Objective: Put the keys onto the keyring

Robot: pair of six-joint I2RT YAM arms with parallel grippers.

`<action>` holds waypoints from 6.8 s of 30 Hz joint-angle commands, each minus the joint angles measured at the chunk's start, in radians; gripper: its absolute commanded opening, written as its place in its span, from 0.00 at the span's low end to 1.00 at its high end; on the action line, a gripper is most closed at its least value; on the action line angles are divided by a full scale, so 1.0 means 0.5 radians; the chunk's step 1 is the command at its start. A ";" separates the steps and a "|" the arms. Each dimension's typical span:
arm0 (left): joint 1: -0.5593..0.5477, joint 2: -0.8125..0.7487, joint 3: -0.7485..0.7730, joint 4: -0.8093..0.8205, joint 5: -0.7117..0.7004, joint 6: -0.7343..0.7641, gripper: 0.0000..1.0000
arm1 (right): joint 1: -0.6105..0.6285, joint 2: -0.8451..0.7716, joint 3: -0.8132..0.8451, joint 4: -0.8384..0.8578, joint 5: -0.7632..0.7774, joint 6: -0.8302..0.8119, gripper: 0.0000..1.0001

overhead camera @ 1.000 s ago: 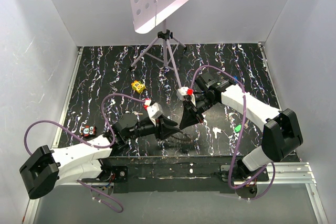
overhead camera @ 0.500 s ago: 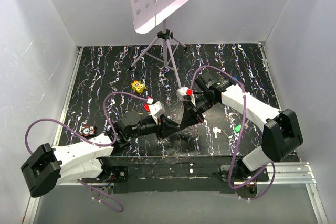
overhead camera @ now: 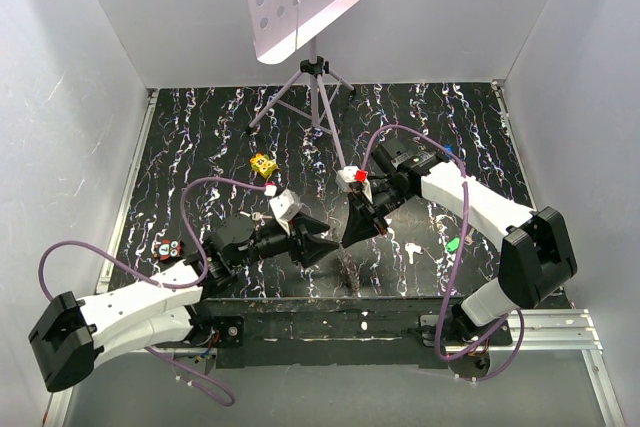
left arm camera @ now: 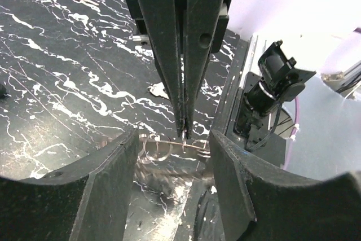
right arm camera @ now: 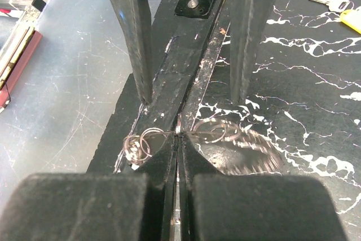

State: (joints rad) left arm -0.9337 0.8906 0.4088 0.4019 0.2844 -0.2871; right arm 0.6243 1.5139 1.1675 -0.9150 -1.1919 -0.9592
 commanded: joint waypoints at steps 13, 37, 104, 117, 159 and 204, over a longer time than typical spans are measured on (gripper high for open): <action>0.033 0.222 0.048 0.135 0.152 -0.619 0.52 | 0.009 -0.015 0.033 0.020 -0.101 0.019 0.01; 0.076 0.324 0.078 0.193 0.293 -0.534 0.02 | 0.009 -0.015 0.033 0.017 -0.098 0.019 0.01; 0.070 0.149 0.576 -1.080 0.428 1.679 0.00 | -1.012 -0.457 -0.427 -0.088 0.420 0.096 0.55; 0.073 0.075 0.505 -1.055 0.349 1.648 0.00 | -1.123 -0.028 -0.350 -0.158 0.899 0.277 0.45; 0.070 -0.029 0.499 -1.089 0.333 1.636 0.00 | -0.752 -0.006 -0.645 0.465 1.451 0.605 0.41; 0.073 -0.048 0.502 -1.095 0.327 1.636 0.00 | -0.706 0.071 -0.568 0.367 1.433 0.608 0.01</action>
State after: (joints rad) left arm -0.8978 0.8944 0.6380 -0.1650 0.4519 0.5240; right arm 0.2642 1.5604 0.8539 -0.7013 -0.4442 -0.6529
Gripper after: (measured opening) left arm 0.014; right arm 0.022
